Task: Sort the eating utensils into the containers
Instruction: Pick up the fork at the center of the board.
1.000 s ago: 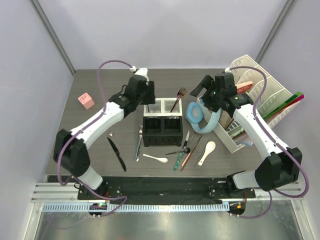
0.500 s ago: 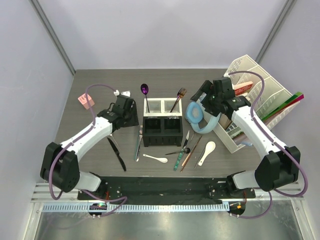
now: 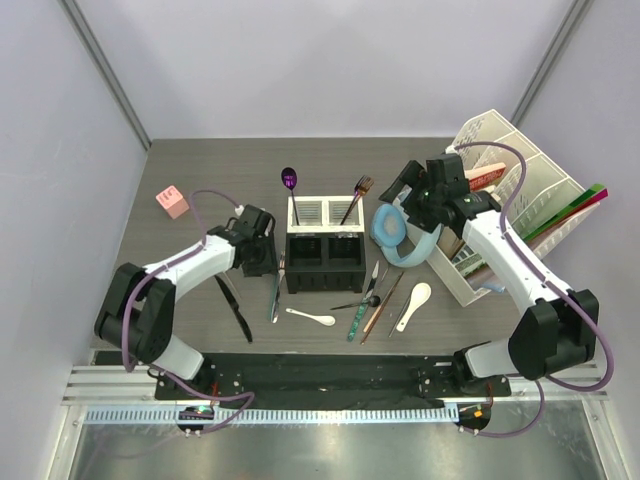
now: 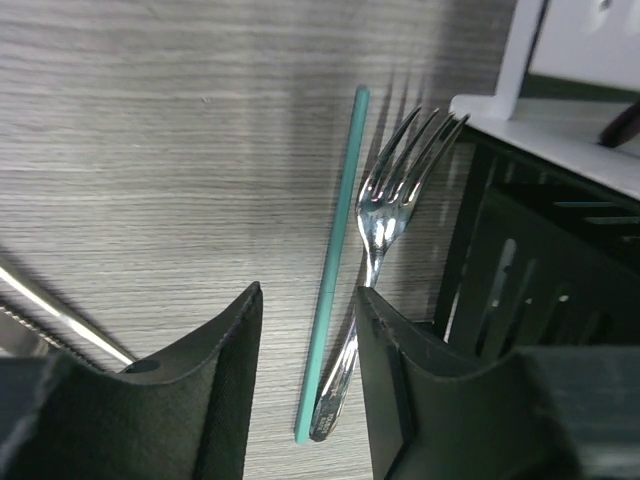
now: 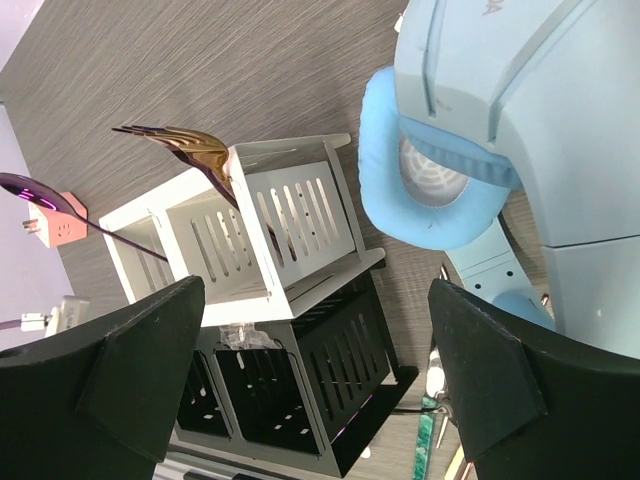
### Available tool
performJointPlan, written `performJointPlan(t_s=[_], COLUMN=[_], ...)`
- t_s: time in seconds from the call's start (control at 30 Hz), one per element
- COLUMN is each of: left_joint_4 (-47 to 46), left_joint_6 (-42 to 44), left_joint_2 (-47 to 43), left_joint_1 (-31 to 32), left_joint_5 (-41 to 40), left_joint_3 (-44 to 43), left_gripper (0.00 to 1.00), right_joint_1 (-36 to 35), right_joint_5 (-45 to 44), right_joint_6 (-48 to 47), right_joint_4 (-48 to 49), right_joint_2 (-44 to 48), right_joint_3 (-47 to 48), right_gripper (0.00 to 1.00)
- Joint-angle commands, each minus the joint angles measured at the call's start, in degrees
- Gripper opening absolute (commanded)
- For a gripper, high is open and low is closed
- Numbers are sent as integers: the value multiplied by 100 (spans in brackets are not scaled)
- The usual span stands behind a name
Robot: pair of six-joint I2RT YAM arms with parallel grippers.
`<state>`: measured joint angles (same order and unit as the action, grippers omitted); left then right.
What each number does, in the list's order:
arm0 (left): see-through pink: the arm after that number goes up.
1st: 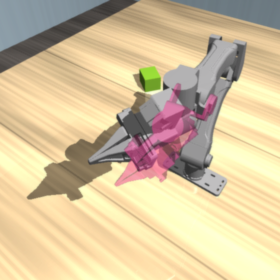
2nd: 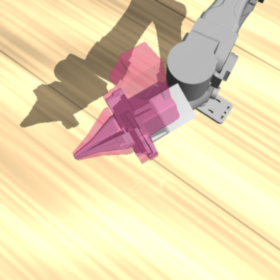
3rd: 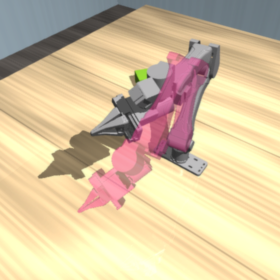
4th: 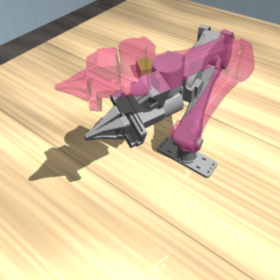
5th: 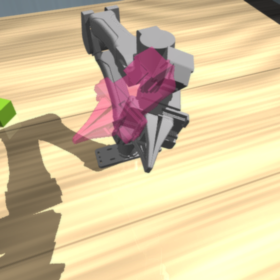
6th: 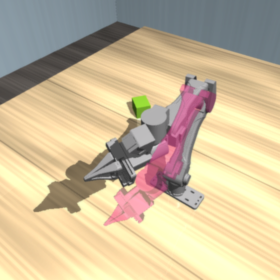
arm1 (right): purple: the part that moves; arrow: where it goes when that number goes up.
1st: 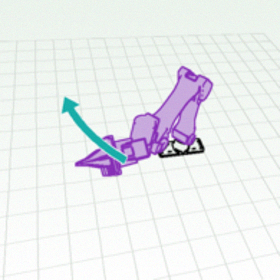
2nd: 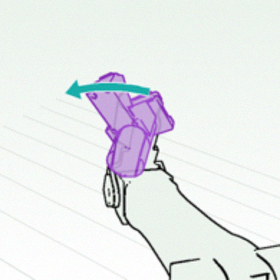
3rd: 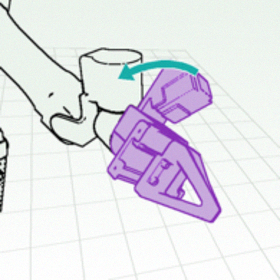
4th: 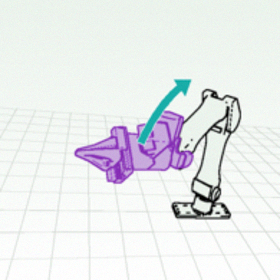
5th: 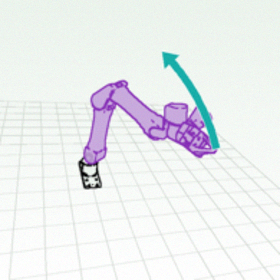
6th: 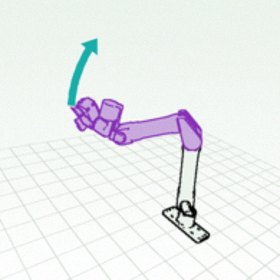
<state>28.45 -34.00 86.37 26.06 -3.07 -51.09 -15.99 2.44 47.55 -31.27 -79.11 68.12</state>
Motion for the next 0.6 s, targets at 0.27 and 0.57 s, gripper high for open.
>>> performJointPlan(t_s=[0.27,0.57], left_joint_4=[91,292], left_joint_6=[77,139], left_joint_2=[328,925], left_joint_1=[-31,-31], left_joint_5=[35,-307], left_joint_3=[11,-269], left_gripper=[43,40], right_joint_1=[52,96], right_joint_5=[143,82], right_joint_6=[-27,-53], right_joint_4=[253,305], right_joint_2=[-34,-61], right_joint_3=[-9,79], right_gripper=[100,100])
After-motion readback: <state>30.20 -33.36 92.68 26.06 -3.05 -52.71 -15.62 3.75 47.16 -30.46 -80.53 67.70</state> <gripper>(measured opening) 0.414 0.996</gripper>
